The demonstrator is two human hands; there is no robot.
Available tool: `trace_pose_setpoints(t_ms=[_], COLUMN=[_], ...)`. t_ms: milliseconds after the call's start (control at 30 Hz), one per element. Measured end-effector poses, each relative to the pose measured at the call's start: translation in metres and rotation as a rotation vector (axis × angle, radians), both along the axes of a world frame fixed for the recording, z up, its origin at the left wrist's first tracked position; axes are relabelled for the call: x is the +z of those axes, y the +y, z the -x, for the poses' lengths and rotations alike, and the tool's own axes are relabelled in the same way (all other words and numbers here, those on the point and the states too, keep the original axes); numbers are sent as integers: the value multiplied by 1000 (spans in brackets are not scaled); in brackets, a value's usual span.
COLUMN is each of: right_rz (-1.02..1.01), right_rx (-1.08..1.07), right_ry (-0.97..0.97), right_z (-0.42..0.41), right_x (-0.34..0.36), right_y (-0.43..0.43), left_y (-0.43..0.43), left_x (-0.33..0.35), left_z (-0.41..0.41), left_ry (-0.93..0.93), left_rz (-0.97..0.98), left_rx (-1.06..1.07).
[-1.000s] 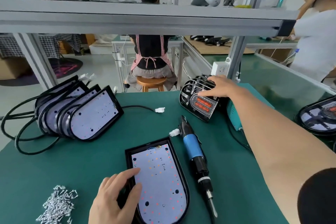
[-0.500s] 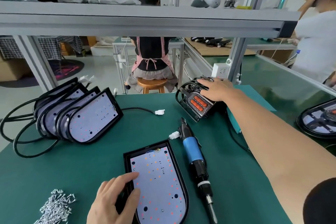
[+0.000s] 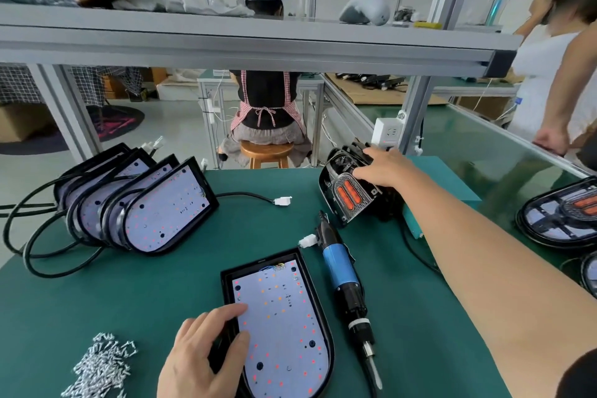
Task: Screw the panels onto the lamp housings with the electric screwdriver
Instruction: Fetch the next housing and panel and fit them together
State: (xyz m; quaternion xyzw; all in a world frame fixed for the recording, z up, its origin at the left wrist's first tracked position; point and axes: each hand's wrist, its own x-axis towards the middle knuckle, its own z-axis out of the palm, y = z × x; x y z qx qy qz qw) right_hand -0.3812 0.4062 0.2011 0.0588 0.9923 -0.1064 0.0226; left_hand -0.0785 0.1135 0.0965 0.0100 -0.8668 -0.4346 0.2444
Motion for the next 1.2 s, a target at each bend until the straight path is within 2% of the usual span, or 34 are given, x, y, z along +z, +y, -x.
trace_pose_setpoints(t_ms=[200,433,600,833,1200], right_rz=[-115,-212,-208,-248,-143], right_rx=[-20,15,22,-129,-216], right_ry=[77,80,77,67,86], right_z=[-23,-15,-13,-7,2], right_x=[-10,-10,-10,-8,-4], right_y=[6,-2,-2,-20,-27], left_y=[1,-5,-9,-9,-5], left_x=[-3,-11,-15,-18,-10], left_z=[2,5,7,9,7], left_ry=[-13,-24,19,70,48], left_rz=[6,50,81,94,48], left_rx=[-3,-16,-33,-32,-12])
